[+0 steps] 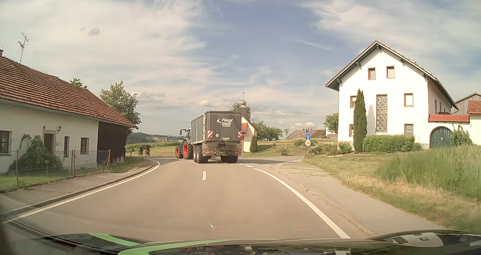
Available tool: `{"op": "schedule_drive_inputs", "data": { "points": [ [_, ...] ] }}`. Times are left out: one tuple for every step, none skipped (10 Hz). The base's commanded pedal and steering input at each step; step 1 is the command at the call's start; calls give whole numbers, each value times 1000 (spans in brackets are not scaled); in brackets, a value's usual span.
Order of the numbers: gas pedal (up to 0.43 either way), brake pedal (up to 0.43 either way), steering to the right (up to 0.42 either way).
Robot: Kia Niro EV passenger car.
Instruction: Follow the waypoints while adhering to traffic rules and regulations
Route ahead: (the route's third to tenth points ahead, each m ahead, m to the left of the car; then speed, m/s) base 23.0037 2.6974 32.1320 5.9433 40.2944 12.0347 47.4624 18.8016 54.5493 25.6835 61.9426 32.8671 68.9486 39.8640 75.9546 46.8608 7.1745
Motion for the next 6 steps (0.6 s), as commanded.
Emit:
{"op": "schedule_drive_inputs", "data": {
  "points": [
    [150,0,-16],
    [150,0,-16],
    [150,0,-15],
    [150,0,-17],
    [150,0,-23],
    [138,0,-26]
  ]
}}
